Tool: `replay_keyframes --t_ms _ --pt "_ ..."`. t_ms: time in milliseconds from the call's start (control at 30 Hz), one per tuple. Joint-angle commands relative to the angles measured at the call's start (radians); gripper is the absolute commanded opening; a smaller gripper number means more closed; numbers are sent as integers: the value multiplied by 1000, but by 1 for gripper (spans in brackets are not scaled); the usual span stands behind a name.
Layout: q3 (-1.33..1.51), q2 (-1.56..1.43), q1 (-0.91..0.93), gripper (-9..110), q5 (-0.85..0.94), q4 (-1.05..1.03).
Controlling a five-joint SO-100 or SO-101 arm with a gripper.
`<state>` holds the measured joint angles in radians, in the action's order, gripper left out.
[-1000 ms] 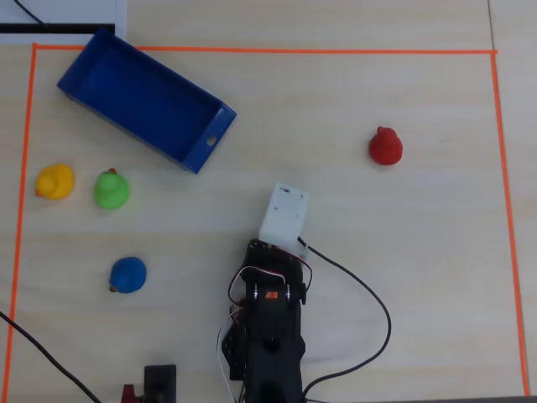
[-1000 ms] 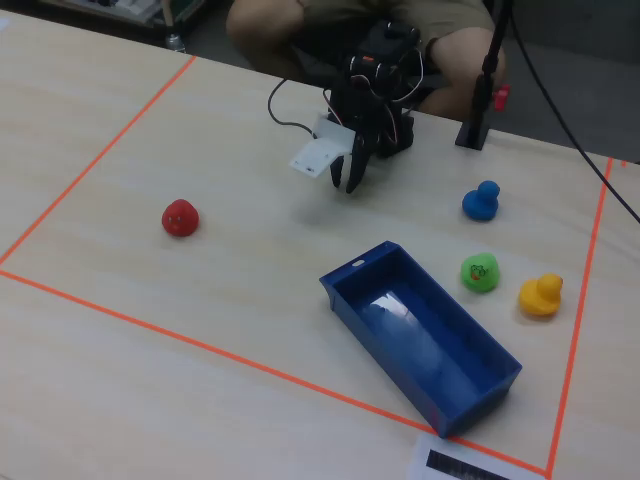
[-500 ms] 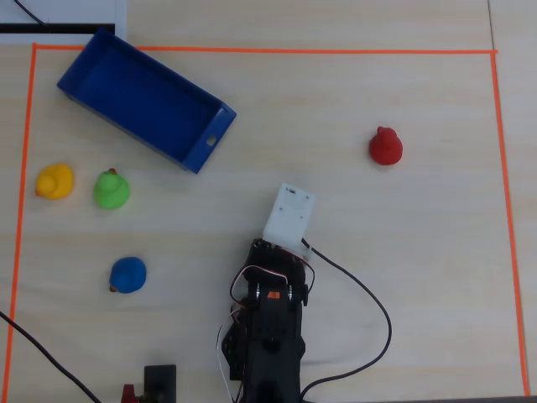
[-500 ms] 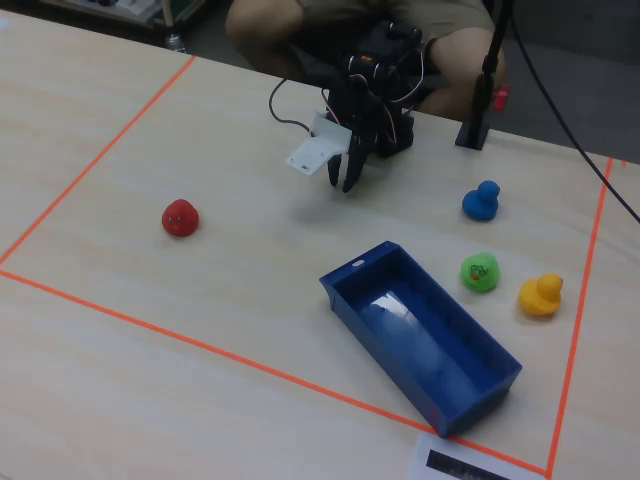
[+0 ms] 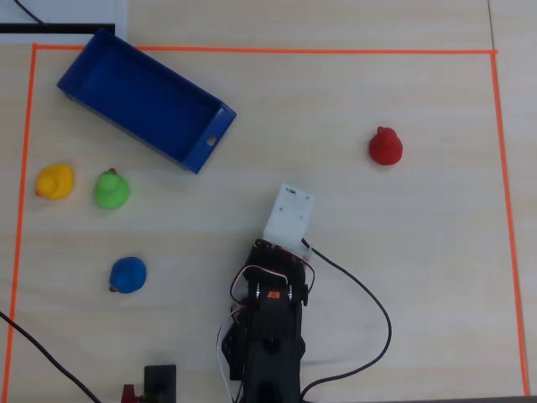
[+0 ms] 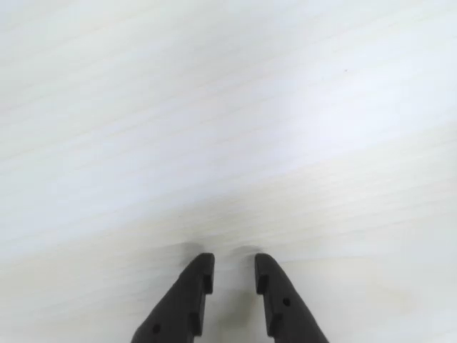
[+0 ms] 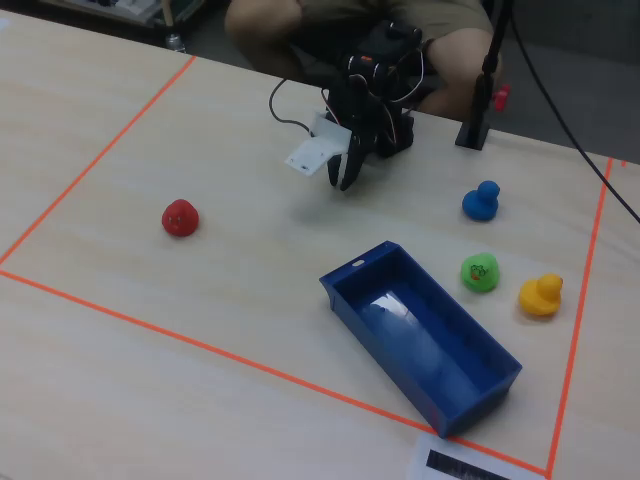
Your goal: Grasp green duck and put it into box.
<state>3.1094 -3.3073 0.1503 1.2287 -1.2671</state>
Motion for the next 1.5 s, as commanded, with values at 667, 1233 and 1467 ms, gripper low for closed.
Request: replay_keyframes --t_ms 667,1233,1467 --pt "-1356 1186 -460 33 -213 -160" --pt "-1671 1732 -888 32 -511 29" --pt "-1717 1859 -888 32 -526 117"
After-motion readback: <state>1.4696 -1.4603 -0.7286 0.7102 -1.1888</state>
